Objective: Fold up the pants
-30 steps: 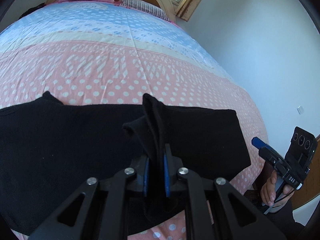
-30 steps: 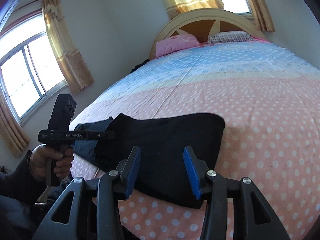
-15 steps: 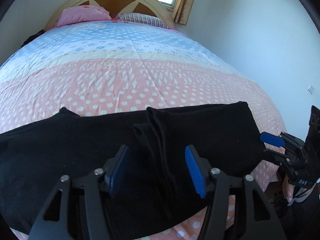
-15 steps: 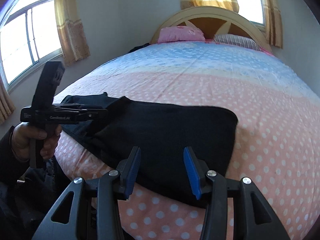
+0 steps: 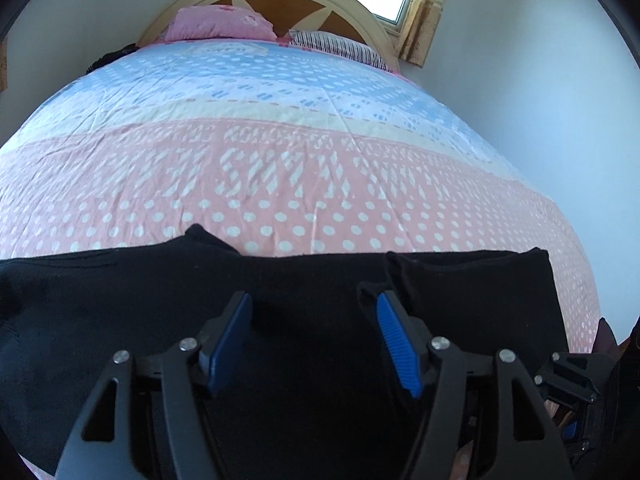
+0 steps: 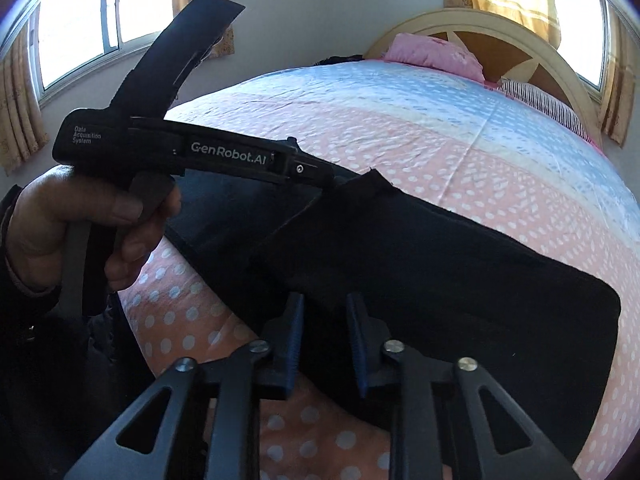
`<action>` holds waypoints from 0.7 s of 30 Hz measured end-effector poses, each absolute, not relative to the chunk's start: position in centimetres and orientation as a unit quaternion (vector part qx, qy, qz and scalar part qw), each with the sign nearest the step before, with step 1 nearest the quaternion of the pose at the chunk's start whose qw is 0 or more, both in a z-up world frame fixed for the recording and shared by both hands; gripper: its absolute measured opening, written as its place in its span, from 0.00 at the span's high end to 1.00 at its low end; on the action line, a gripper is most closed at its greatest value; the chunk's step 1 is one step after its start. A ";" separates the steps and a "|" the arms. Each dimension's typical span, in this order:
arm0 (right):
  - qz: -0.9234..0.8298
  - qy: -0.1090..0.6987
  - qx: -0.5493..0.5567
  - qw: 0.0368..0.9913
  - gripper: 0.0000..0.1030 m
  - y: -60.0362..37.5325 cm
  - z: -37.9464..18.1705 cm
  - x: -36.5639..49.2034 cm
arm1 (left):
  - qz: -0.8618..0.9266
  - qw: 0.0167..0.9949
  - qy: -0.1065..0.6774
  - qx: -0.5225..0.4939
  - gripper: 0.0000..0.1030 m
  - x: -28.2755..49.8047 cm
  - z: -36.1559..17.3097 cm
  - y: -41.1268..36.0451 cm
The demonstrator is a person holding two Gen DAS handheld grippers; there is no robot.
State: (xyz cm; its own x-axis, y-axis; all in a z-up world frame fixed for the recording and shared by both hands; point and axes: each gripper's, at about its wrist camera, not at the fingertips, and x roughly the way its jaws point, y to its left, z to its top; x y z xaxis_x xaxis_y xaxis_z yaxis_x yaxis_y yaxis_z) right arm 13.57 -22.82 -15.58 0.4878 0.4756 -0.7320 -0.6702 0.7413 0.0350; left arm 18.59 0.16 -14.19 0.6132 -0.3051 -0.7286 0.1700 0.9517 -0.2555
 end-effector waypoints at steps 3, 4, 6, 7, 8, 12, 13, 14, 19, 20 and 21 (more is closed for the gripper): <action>0.341 0.382 -0.110 0.852 0.95 -23.1 -15.2 13.6 | -0.130 0.891 0.432 -0.052 0.34 19.1 -14.8 -0.7; 0.344 0.380 -0.108 0.852 0.97 -23.2 -15.0 13.4 | -0.129 0.893 0.429 -0.044 0.32 19.1 -14.8 -1.0; 0.351 0.375 -0.112 0.850 0.97 -23.0 -14.5 12.7 | -0.127 0.893 0.431 -0.033 0.30 19.2 -14.9 -1.3; 0.355 0.377 -0.112 0.848 0.97 -23.1 -14.3 12.4 | -0.126 0.893 0.430 -0.032 0.30 19.3 -14.9 -1.3; 0.358 0.381 -0.111 0.845 0.97 -23.1 -14.4 12.2 | -0.126 0.893 0.430 -0.035 0.30 19.4 -15.0 -1.2; 0.349 0.390 -0.129 0.842 0.97 -22.8 -15.7 11.8 | -0.129 0.894 0.426 -0.046 0.29 19.2 -14.8 -0.9; 0.347 0.386 -0.131 0.845 0.97 -22.7 -16.0 11.9 | -0.131 0.894 0.426 -0.051 0.29 19.1 -14.7 -0.8; 0.346 0.378 -0.127 0.849 0.97 -22.7 -16.0 11.8 | -0.132 0.894 0.425 -0.056 0.29 19.0 -14.6 -0.6; 0.343 0.348 -0.133 0.862 0.56 -22.9 -15.4 11.3 | -0.126 0.903 0.405 -0.067 0.29 17.6 -13.2 1.8; 0.352 0.344 -0.121 0.862 0.49 -23.1 -15.1 11.3 | -0.116 0.907 0.400 -0.062 0.29 17.2 -12.8 2.7; 0.369 0.338 -0.098 0.860 0.44 -23.5 -14.6 11.1 | -0.104 0.911 0.394 -0.056 0.29 16.9 -12.5 3.7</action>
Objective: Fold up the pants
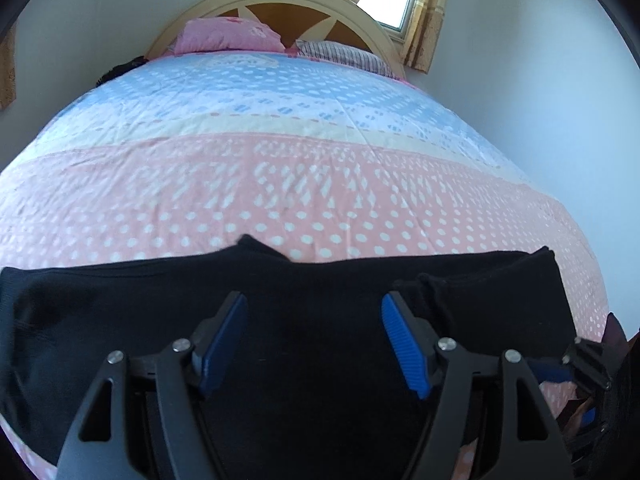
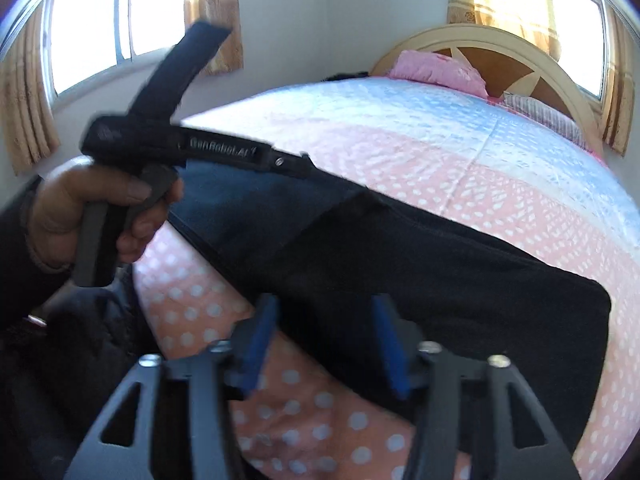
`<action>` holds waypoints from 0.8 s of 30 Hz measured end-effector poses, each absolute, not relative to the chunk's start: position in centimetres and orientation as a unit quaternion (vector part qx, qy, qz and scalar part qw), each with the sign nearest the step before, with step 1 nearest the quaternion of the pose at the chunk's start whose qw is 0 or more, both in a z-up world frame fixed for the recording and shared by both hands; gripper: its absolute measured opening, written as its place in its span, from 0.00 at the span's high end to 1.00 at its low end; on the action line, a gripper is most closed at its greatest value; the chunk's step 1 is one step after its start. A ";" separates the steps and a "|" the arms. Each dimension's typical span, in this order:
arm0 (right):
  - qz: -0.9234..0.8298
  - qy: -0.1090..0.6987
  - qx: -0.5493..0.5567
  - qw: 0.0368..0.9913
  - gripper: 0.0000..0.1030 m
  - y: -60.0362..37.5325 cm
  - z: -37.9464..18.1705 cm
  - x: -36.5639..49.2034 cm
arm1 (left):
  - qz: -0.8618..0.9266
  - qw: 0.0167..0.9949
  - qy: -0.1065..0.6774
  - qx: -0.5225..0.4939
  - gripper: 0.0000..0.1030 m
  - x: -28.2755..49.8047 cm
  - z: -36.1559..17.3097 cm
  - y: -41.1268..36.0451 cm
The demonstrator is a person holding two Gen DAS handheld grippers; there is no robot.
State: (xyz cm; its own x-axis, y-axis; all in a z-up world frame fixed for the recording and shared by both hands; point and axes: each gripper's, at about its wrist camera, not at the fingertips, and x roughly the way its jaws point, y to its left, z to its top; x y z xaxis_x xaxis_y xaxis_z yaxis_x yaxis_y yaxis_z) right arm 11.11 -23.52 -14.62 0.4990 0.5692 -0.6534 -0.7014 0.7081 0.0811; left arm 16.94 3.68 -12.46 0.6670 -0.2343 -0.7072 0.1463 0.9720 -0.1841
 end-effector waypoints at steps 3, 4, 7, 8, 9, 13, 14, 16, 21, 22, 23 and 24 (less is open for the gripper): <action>0.395 0.335 -0.060 0.853 0.44 -23.8 -13.7 11.0 | -0.056 0.925 0.376 -0.021 0.29 15.9 -11.4 7.3; 0.397 0.341 -0.054 0.850 0.44 -23.8 -13.7 11.3 | -0.035 0.928 0.371 -0.007 0.29 15.7 -11.2 8.6; 0.394 0.384 -0.053 0.833 0.44 -22.8 -15.2 12.4 | 0.026 0.929 0.370 0.018 0.27 15.3 -11.3 13.2; 0.381 0.408 -0.061 0.827 0.44 -22.5 -16.2 13.0 | 0.043 0.926 0.376 0.014 0.27 15.2 -11.6 15.0; 0.374 0.421 -0.062 0.824 0.44 -22.3 -16.9 13.7 | 0.059 0.923 0.380 0.006 0.27 15.2 -11.9 16.7; 0.379 0.399 -0.061 0.833 0.44 -22.7 -15.7 13.0 | 0.115 0.914 0.388 -0.019 0.27 14.3 -13.1 22.2; 0.382 0.385 -0.051 0.839 0.44 -23.1 -15.2 12.7 | 0.121 0.913 0.388 -0.024 0.27 14.1 -13.5 23.1; 0.379 0.367 -0.037 0.849 0.44 -24.0 -14.4 12.0 | 0.125 0.909 0.395 -0.040 0.27 13.9 -14.4 24.6; 0.356 0.350 -0.015 0.866 0.44 -25.8 -13.6 12.2 | 0.096 0.907 0.398 -0.095 0.28 13.8 -15.7 26.1; 0.353 0.349 -0.010 0.868 0.44 -25.8 -13.3 12.3 | 0.086 0.908 0.397 -0.107 0.30 13.8 -15.8 26.2; 0.350 0.349 -0.005 0.869 0.44 -26.1 -13.2 12.5 | 0.075 0.905 0.400 -0.122 0.32 13.8 -16.1 26.5; 0.346 0.348 -0.002 0.871 0.44 -26.3 -13.2 12.5 | 0.064 0.903 0.402 -0.141 0.33 13.7 -16.4 26.6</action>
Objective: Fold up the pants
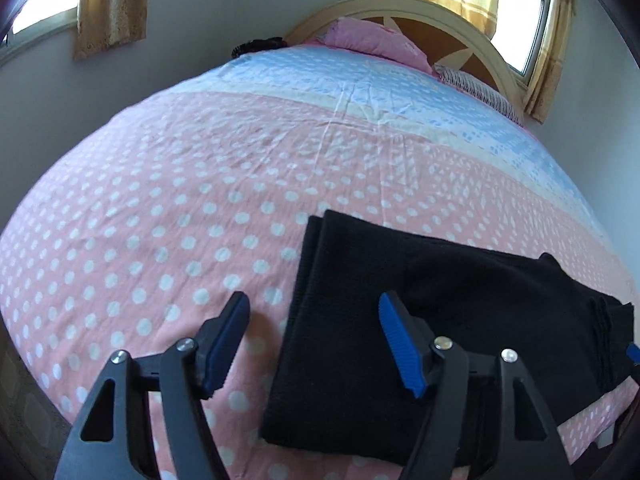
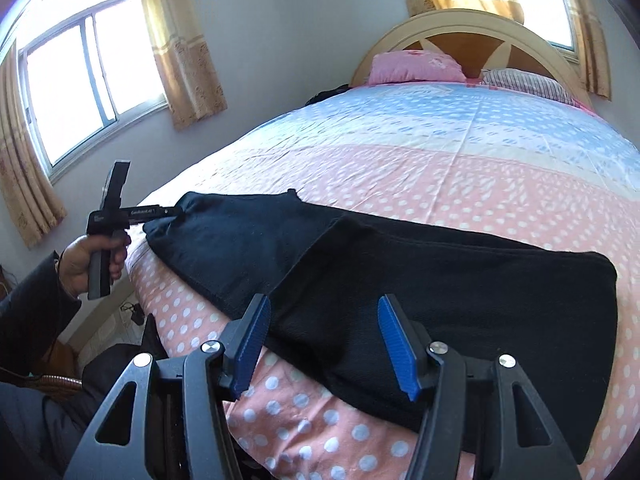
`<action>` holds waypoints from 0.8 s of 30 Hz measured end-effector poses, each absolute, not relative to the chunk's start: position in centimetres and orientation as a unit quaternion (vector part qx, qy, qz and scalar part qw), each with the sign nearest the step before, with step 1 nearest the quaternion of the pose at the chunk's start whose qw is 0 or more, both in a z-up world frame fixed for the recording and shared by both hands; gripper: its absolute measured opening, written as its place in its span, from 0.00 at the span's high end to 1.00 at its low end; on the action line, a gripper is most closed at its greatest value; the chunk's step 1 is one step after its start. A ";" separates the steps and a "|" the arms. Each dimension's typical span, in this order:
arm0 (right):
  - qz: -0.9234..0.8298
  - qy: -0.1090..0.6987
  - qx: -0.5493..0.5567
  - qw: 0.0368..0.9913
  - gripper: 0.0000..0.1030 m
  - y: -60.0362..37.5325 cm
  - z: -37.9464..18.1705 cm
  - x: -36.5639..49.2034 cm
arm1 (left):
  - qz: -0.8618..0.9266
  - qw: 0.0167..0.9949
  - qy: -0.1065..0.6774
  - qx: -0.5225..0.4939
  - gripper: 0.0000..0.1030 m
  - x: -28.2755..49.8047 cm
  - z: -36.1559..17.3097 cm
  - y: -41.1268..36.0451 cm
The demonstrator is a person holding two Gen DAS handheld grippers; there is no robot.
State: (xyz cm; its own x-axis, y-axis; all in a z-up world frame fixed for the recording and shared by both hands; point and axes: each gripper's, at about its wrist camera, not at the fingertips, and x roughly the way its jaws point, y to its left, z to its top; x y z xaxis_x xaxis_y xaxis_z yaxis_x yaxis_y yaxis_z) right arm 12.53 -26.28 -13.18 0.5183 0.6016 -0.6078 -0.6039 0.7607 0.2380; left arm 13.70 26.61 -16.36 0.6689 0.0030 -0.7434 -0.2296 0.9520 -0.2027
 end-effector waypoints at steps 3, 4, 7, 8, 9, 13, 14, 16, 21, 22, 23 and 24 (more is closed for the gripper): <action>0.335 0.347 0.006 0.876 0.44 -26.6 -13.1 13.1 | 0.055 0.903 0.401 -0.146 0.37 13.6 -16.3 26.2; 0.333 0.348 0.010 0.876 0.44 -26.8 -13.1 13.2 | 0.049 0.902 0.403 -0.147 0.39 13.5 -16.2 26.0; 0.324 0.349 0.018 0.879 0.44 -27.3 -13.1 13.5 | 0.044 0.903 0.409 -0.125 0.42 13.4 -16.1 24.8; 0.323 0.349 0.020 0.879 0.44 -27.4 -13.1 13.6 | 0.047 0.903 0.411 -0.118 0.43 13.5 -16.3 24.7; 0.321 0.349 0.022 0.880 0.44 -27.5 -13.1 13.6 | 0.046 0.903 0.410 -0.120 0.43 13.6 -16.4 24.9; 0.320 0.347 0.025 0.881 0.44 -27.6 -12.9 13.7 | 0.035 0.902 0.411 -0.124 0.46 13.8 -16.4 25.3; 0.319 0.347 0.024 0.882 0.44 -27.4 -13.0 13.7 | 0.031 0.901 0.411 -0.134 0.48 13.8 -16.4 25.6; 0.318 0.345 0.023 0.883 0.44 -27.5 -12.9 13.6 | 0.011 0.897 0.410 -0.161 0.68 13.7 -16.2 26.3; 0.314 0.340 0.026 0.886 0.44 -27.7 -12.8 13.4 | -0.018 0.894 0.401 -0.199 0.77 13.1 -15.7 26.4; 0.311 0.339 0.026 0.887 0.44 -27.8 -12.7 13.4 | -0.019 0.895 0.395 -0.206 0.77 12.9 -15.3 26.4; 0.309 0.338 0.025 0.889 0.44 -28.0 -12.7 13.4 | -0.022 0.896 0.389 -0.215 0.77 12.7 -14.8 26.4; 0.304 0.337 0.024 0.891 0.44 -28.1 -12.5 13.5 | -0.026 0.897 0.383 -0.220 0.77 12.5 -14.1 26.3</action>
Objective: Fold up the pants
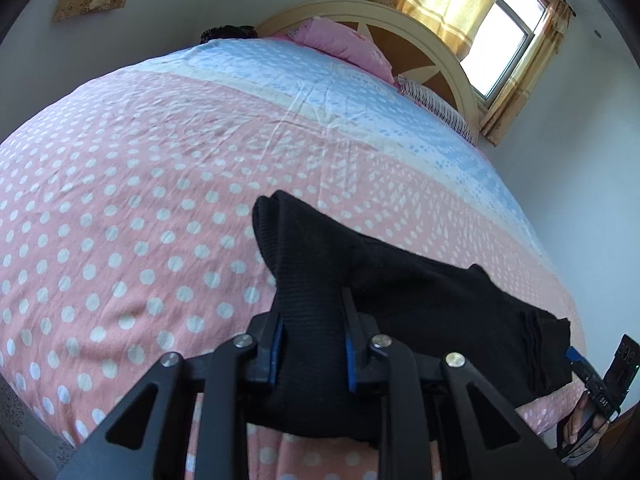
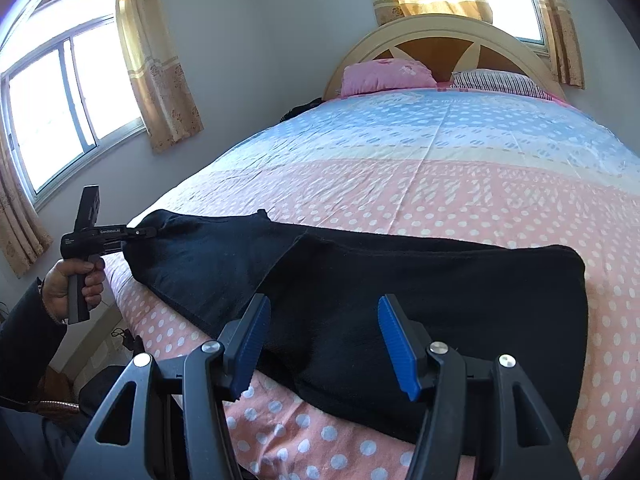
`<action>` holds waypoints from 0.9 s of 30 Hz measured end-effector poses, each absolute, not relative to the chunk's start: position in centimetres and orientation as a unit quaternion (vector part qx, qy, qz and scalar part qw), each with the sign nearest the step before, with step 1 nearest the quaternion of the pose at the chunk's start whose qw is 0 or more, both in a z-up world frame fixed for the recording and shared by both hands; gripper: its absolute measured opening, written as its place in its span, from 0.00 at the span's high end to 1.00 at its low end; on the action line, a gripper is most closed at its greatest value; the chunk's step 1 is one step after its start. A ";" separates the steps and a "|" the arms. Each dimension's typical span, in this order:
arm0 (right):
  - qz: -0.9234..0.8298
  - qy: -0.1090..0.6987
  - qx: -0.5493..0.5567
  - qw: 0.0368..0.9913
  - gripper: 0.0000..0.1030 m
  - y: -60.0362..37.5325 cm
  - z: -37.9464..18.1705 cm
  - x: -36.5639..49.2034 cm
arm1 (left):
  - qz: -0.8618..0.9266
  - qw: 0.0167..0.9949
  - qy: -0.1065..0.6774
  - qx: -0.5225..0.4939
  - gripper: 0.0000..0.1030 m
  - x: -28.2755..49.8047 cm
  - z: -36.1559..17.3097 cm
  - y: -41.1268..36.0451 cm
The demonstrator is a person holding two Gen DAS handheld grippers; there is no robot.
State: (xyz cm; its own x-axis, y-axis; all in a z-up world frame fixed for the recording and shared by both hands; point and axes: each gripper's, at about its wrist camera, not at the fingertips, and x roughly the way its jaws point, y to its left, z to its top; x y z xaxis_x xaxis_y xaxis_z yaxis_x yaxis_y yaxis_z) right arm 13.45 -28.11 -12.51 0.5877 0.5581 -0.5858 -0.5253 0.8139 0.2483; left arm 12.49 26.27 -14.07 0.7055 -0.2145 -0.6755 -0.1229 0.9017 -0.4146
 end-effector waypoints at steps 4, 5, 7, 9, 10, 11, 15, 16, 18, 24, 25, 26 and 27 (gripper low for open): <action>0.264 0.335 0.009 0.904 0.44 -29.2 -11.7 13.8 | -0.064 0.910 0.343 -0.223 0.77 11.6 -9.6 24.3; 0.256 0.333 0.010 0.908 0.44 -29.6 -11.4 13.9 | -0.077 0.913 0.334 -0.220 0.77 11.4 -8.4 23.4; 0.243 0.330 0.024 0.912 0.44 -30.8 -10.9 14.1 | -0.103 0.917 0.322 -0.211 0.77 11.4 -6.4 21.4; 0.229 0.331 0.036 0.915 0.44 -32.0 -10.4 14.4 | -0.129 0.914 0.321 -0.211 0.77 11.6 -5.0 19.3; 0.222 0.331 0.040 0.916 0.44 -32.6 -10.3 14.5 | -0.140 0.912 0.323 -0.211 0.77 11.7 -4.5 18.3; 0.216 0.331 0.042 0.917 0.44 -33.1 -10.2 14.5 | -0.152 0.909 0.326 -0.212 0.77 11.9 -4.1 17.3; 0.183 0.336 0.040 0.923 0.44 -35.1 -10.0 14.7 | -0.192 0.901 0.336 -0.196 0.77 12.7 -2.7 12.8; 0.177 0.338 0.042 0.923 0.44 -35.6 -10.0 14.7 | -0.202 0.899 0.338 -0.192 0.77 12.9 -2.4 11.7; 0.165 0.340 0.049 0.924 0.44 -36.6 -10.1 14.8 | -0.220 0.896 0.341 -0.179 0.77 13.1 -1.8 9.4; 0.131 0.342 0.064 0.928 0.44 -39.2 -10.5 15.0 | -0.269 0.886 0.348 -0.145 0.77 14.2 -0.4 2.8; 0.127 0.343 0.066 0.928 0.44 -39.5 -10.6 15.1 | -0.272 0.885 0.351 -0.143 0.77 14.4 -0.4 2.1; 0.125 0.343 0.068 0.929 0.44 -39.7 -10.6 15.1 | -0.276 0.882 0.355 -0.142 0.77 14.6 -0.5 1.3; 0.123 0.343 0.069 0.929 0.44 -39.9 -10.7 15.2 | -0.281 0.879 0.358 -0.140 0.77 14.9 -0.6 0.4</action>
State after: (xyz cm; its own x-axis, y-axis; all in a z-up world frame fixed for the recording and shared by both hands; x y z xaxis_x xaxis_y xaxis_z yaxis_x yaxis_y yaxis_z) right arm 15.17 -39.93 -10.69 0.7351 0.2754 -0.6196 -0.1803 0.9603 0.2129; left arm 14.93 0.41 -0.56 0.5858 -0.5945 -0.5509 0.3939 0.8029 -0.4475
